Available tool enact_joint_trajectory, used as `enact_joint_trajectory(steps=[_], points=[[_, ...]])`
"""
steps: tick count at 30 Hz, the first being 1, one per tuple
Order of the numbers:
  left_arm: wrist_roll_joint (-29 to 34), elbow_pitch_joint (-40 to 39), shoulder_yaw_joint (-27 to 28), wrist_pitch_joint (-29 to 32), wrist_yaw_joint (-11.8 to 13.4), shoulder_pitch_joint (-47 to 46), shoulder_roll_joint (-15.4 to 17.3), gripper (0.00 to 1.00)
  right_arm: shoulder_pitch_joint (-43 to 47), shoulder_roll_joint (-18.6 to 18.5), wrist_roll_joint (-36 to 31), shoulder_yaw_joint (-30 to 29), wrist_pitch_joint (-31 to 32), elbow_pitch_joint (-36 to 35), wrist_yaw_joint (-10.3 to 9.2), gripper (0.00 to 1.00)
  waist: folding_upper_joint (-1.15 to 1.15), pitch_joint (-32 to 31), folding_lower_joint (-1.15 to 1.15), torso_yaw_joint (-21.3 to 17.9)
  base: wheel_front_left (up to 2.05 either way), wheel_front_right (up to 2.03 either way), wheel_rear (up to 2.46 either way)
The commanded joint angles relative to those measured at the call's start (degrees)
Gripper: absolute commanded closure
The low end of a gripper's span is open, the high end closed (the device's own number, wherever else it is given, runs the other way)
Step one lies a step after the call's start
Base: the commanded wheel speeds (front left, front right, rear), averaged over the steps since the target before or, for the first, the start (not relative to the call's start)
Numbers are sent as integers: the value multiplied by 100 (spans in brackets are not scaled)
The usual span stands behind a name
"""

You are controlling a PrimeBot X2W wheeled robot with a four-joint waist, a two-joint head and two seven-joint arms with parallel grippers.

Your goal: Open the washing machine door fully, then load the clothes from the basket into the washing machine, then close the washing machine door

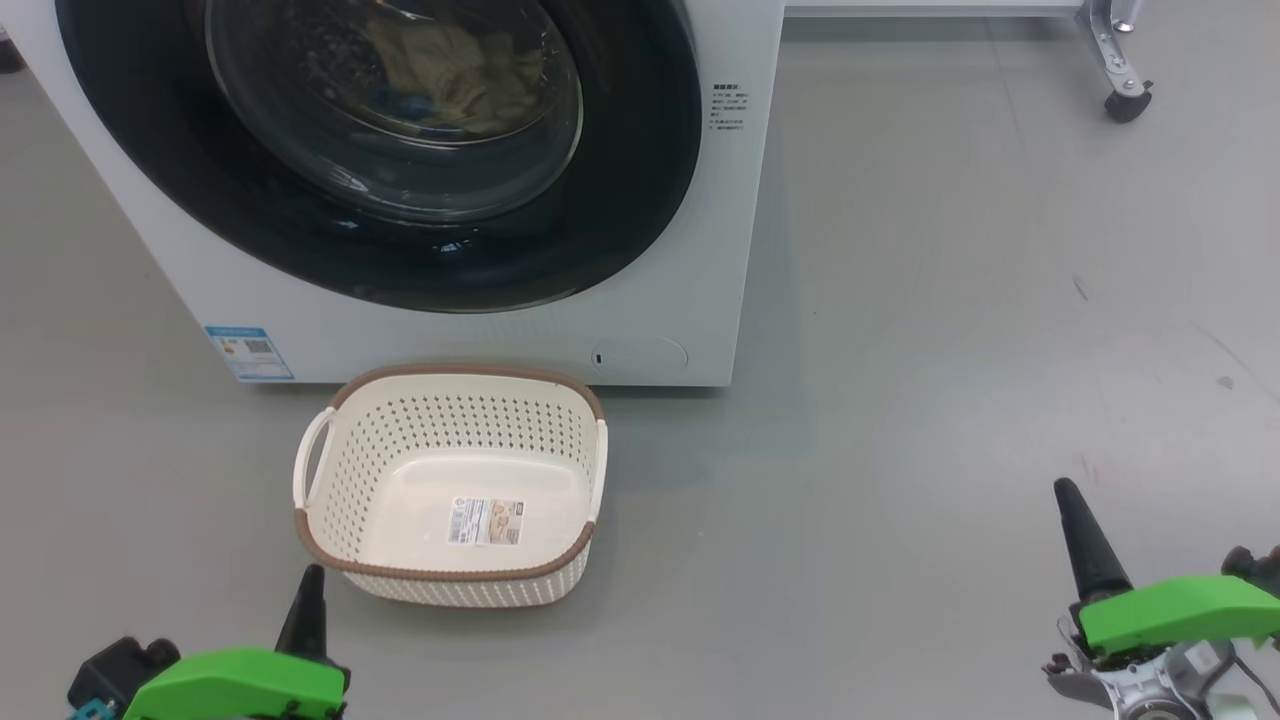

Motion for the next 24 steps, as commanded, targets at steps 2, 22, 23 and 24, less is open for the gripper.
enact_joint_trajectory(steps=[2,22,23,24], points=[[-178,-157,198,44,-50,-283,28,100,-319,-145,214,22,32,-148,-10,100,0,-6,0,1,0,0,0],[-1817,-93,657,452,-162,-358,-65,100,-588,-162,2014,-54,263,136,-15,100,0,-91,0,10,0,0,0],[-1875,-91,673,467,-166,-361,-68,100,-597,-162,2078,-57,271,146,-15,100,0,-94,0,10,0,0,0],[-1934,-89,690,481,-170,-364,-71,100,-607,-162,2142,-61,280,156,-15,100,0,-97,0,11,0,0,0]])
